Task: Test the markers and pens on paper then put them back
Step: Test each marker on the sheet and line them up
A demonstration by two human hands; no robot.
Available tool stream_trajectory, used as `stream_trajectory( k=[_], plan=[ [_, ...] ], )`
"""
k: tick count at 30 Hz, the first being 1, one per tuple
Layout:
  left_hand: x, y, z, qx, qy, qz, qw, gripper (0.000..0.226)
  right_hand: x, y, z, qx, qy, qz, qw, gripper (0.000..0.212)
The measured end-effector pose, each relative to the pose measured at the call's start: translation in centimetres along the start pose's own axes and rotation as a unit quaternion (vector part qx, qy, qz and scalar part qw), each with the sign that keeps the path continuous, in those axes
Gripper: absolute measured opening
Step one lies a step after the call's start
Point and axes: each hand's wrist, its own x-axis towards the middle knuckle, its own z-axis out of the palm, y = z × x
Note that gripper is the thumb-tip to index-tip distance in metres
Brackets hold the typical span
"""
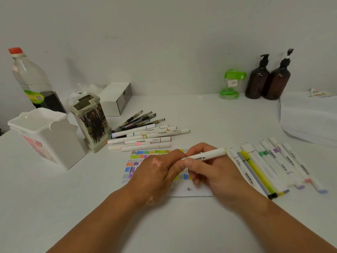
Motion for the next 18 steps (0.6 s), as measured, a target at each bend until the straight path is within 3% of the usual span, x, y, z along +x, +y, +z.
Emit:
stream_trajectory(
  k=[3, 7, 12, 14, 18],
  plan=[
    [-0.1, -0.5, 0.3, -0.007, -0.032, -0.016, 0.999, 0.043, 0.2, -0.1, -0.2, -0.008, 0.047, -0.003, 0.999, 0.016],
    [-0.3, -1.2, 0.9, 0.119, -0.120, -0.073, 0.983, 0.073, 0.6, 0.0, -0.9, 0.067, 0.156, 0.035, 0.985, 0.008],
    [-0.2, -1.7, 0.6, 0.171, -0.150, -0.105, 0.968, 0.070, 0.4, -0.2, -0.8, 0.050, 0.105, 0.071, 0.991, 0.023],
    [-0.4, -2.0, 0.2, 0.174, -0.147, -0.118, 0.967, 0.069, 0.4, -0.1, -0.9, -0.013, 0.098, 0.074, 0.992, 0.012],
    [-0.9, -2.6, -0.1, 0.177, -0.112, -0.130, 0.969, 0.068, 0.2, 0.2, -1.5, -0.177, 0.093, 0.076, 0.977, 0.015]
  ],
)
